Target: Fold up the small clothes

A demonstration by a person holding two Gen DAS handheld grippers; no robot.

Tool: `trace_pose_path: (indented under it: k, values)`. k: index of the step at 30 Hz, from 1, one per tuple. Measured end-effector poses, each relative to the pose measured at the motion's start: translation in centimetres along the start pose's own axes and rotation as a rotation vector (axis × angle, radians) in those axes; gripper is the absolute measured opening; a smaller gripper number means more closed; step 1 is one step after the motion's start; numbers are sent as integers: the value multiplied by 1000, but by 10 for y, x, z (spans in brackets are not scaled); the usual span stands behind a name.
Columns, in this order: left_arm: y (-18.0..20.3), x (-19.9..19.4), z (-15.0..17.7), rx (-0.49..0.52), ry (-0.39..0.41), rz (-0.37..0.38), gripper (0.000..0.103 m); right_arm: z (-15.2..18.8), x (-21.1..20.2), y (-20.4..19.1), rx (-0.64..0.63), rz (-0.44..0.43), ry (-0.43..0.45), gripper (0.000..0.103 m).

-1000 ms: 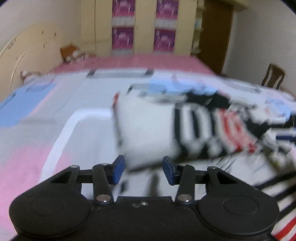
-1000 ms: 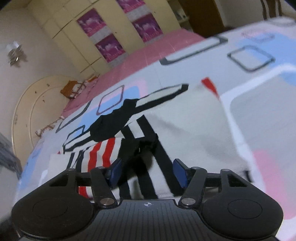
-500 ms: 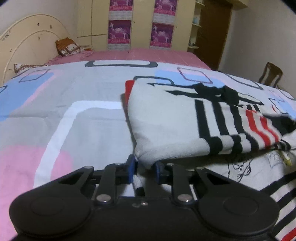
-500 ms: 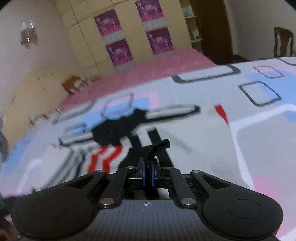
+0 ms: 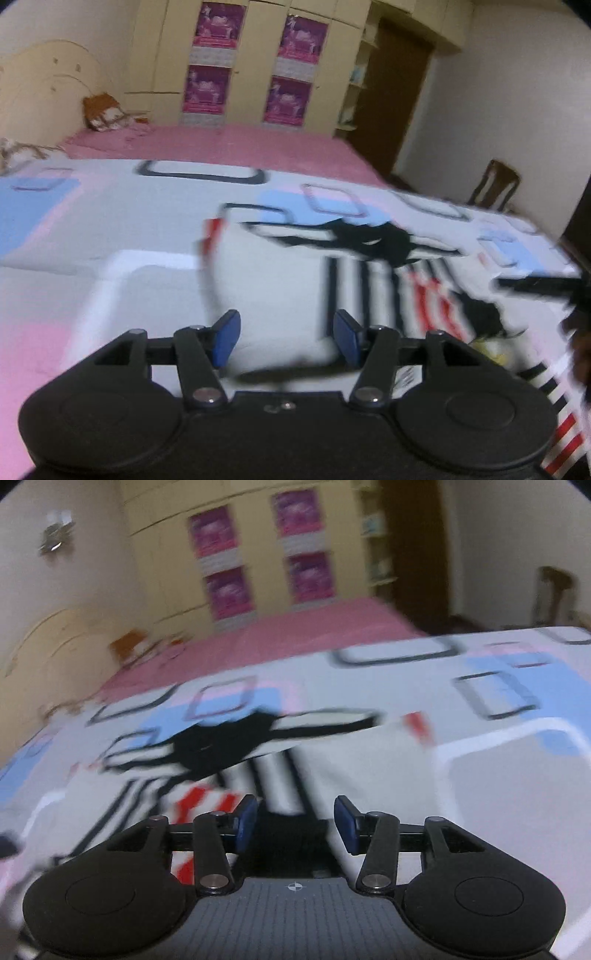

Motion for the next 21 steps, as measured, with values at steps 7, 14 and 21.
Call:
trace_pose_path:
  k: [7, 14, 21]
  values:
    - [24, 56, 26, 107, -174, 10, 56, 34, 30, -29, -141, -27, -168, 23]
    - [-12, 118, -31, 90, -80, 7, 56, -12, 77, 4, -98, 89, -63, 23]
    - [-38, 147, -46, 54, -108, -45, 61, -18, 95, 26, -106, 201, -134, 24]
Point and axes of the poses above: each gripper's, at about its wrist camera, not at the fingertips, and x roughly the way its jaws point, y to its right, z to its underside, the point moved 1 cm from there along x, roughly the way its jaws point, and after that the axes turned 11 degrees about y, right-handed, at the moved point
